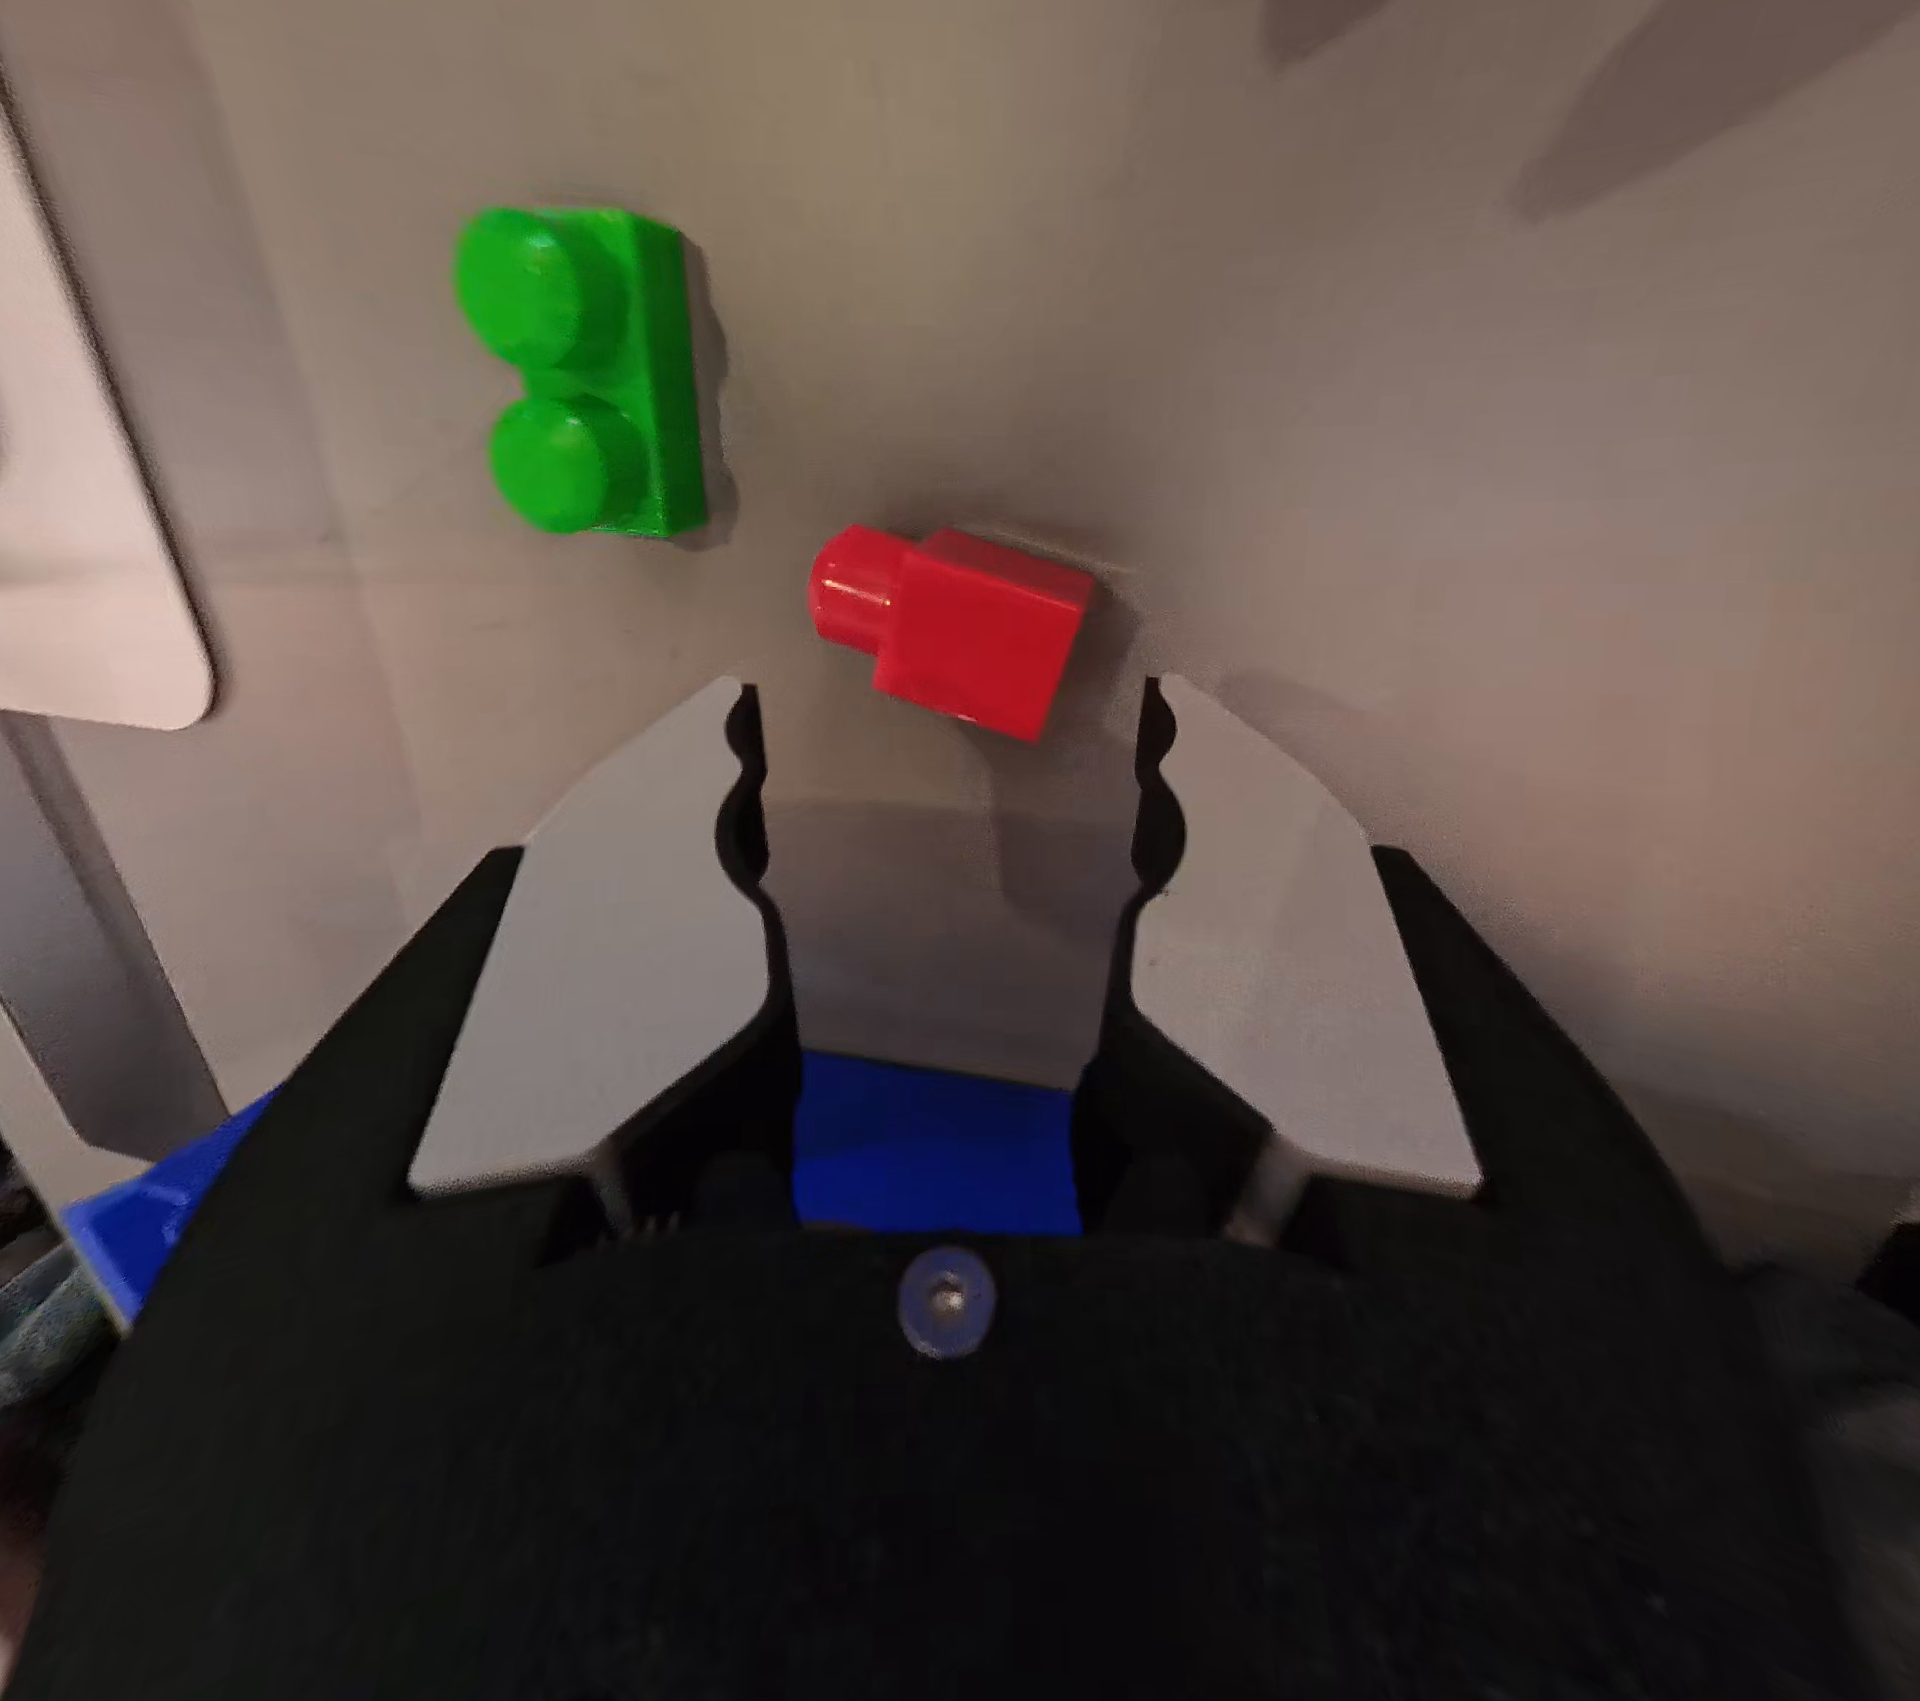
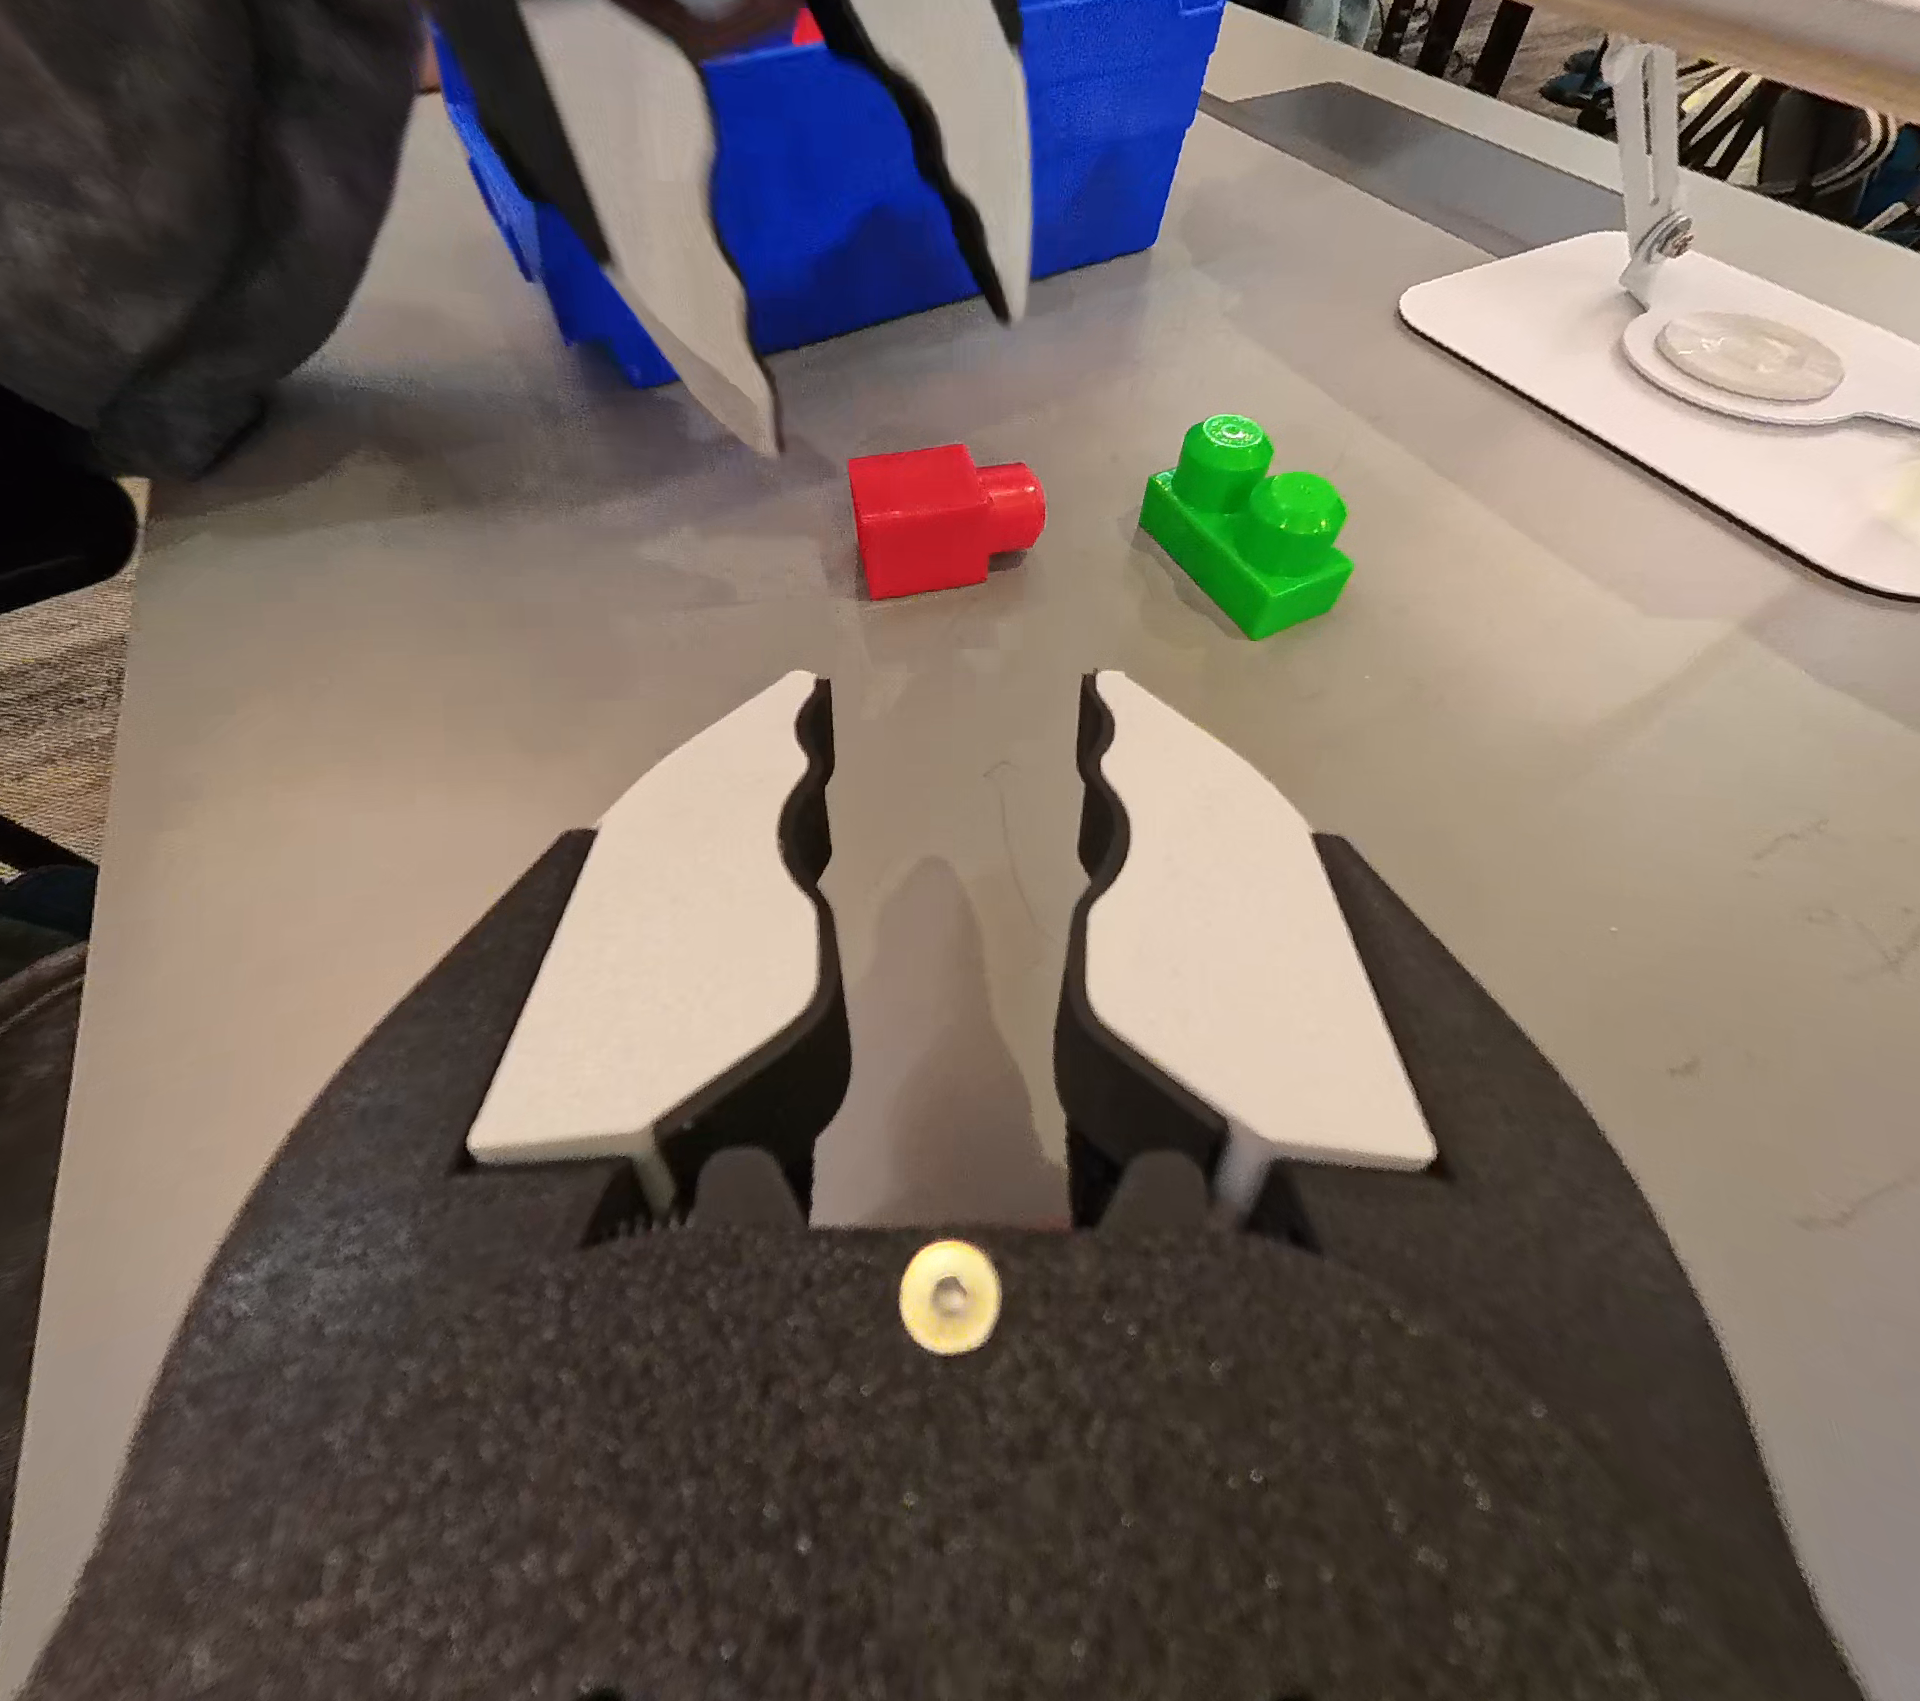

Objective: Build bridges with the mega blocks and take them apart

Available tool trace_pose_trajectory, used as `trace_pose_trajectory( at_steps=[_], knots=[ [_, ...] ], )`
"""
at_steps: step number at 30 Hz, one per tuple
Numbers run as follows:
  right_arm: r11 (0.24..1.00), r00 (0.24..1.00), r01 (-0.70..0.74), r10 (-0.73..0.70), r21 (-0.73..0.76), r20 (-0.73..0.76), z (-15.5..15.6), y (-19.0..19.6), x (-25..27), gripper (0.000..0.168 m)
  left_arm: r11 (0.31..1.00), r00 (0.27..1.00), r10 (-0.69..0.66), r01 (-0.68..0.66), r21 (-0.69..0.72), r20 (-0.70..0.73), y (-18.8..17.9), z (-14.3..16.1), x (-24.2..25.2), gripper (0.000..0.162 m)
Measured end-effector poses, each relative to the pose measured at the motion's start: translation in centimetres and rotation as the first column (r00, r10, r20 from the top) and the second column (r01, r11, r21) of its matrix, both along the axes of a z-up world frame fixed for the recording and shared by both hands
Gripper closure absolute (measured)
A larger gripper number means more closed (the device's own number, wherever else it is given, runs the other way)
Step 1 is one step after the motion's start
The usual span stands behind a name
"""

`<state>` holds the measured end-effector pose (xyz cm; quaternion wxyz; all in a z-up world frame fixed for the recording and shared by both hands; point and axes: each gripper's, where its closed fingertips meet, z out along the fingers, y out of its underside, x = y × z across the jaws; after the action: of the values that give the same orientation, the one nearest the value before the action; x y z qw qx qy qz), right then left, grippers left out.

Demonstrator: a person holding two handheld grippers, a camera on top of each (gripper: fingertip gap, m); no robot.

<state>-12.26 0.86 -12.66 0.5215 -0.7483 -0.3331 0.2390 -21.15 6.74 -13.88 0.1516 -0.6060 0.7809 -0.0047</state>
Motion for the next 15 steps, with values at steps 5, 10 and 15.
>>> trace_pose_trajectory(
  at_steps=[5,10,15],
  knots=[
    [1.0,1.0,-0.001,0.001,-0.005,0.005,-0.2,0.0,-0.1,0.123,0.994,0.937,0.112,-0.108,-0.03,0.331,-3.1,7.8,-4.1,0.087],
    [1.0,1.0,-0.006,0.006,-0.008,0.017,-0.4,0.0,-0.3,0.123,0.904,0.823,0.359,-0.425,0.057,0.441,-2.5,9.3,-15.1,0.088],
    [1.0,1.0,-0.006,0.007,-0.022,0.026,-0.7,0.3,-0.6,0.123,0.832,0.76,0.498,-0.555,0.018,0.418,-4.7,5.6,-22.4,0.091]
  ],
)
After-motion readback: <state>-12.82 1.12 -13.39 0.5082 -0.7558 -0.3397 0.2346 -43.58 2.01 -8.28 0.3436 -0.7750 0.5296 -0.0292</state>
